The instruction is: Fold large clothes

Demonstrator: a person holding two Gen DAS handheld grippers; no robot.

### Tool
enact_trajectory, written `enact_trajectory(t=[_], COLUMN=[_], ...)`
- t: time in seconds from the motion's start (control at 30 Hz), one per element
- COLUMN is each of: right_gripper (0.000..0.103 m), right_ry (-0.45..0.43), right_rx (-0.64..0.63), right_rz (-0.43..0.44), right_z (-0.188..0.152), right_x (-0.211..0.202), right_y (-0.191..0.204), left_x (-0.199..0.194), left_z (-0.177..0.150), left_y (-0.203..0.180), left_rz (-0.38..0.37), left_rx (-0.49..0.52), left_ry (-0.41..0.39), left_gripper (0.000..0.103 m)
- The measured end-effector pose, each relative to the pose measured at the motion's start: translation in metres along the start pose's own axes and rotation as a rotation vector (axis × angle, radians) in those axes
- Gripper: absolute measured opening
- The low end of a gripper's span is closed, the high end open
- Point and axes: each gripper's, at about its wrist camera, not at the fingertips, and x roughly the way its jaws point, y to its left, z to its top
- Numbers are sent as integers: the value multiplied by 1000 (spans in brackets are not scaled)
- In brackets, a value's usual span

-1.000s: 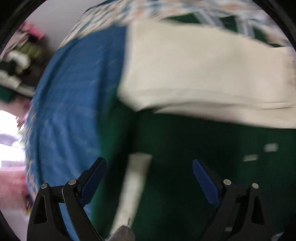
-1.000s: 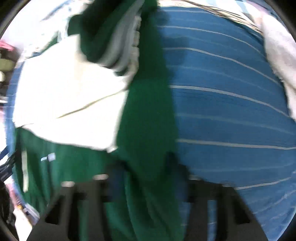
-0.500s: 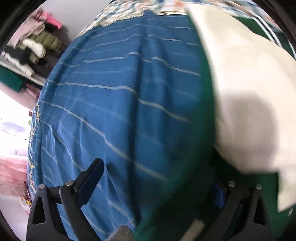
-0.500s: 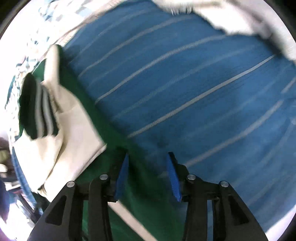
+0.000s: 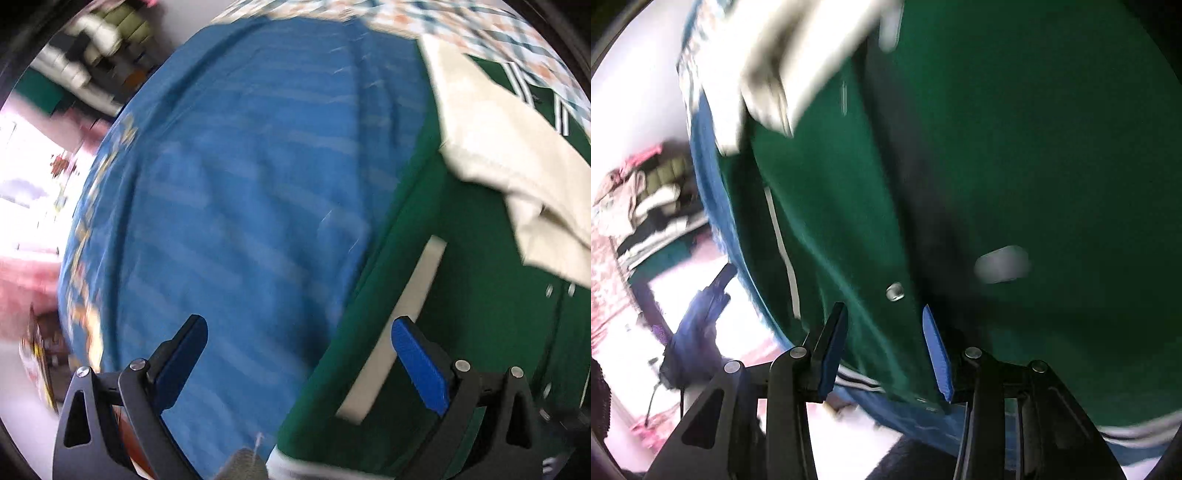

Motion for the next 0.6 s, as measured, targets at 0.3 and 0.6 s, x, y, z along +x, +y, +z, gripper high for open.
enact_trajectory(t=[0.3,0.6], right_gripper=[9,30], right_ry=[-219,-107], right_rx=[-45,-30], right_rz=[-141,-282], right_z=[-35,-14], right_x=[-58,-80], right_y=[31,13], left_x=[-1,-7], left_z=[-45,10], left_y=[10,-58], left_rz=[-37,-68], left_rx=[36,155], left_ry=[77,-81], left_gripper=[103,103])
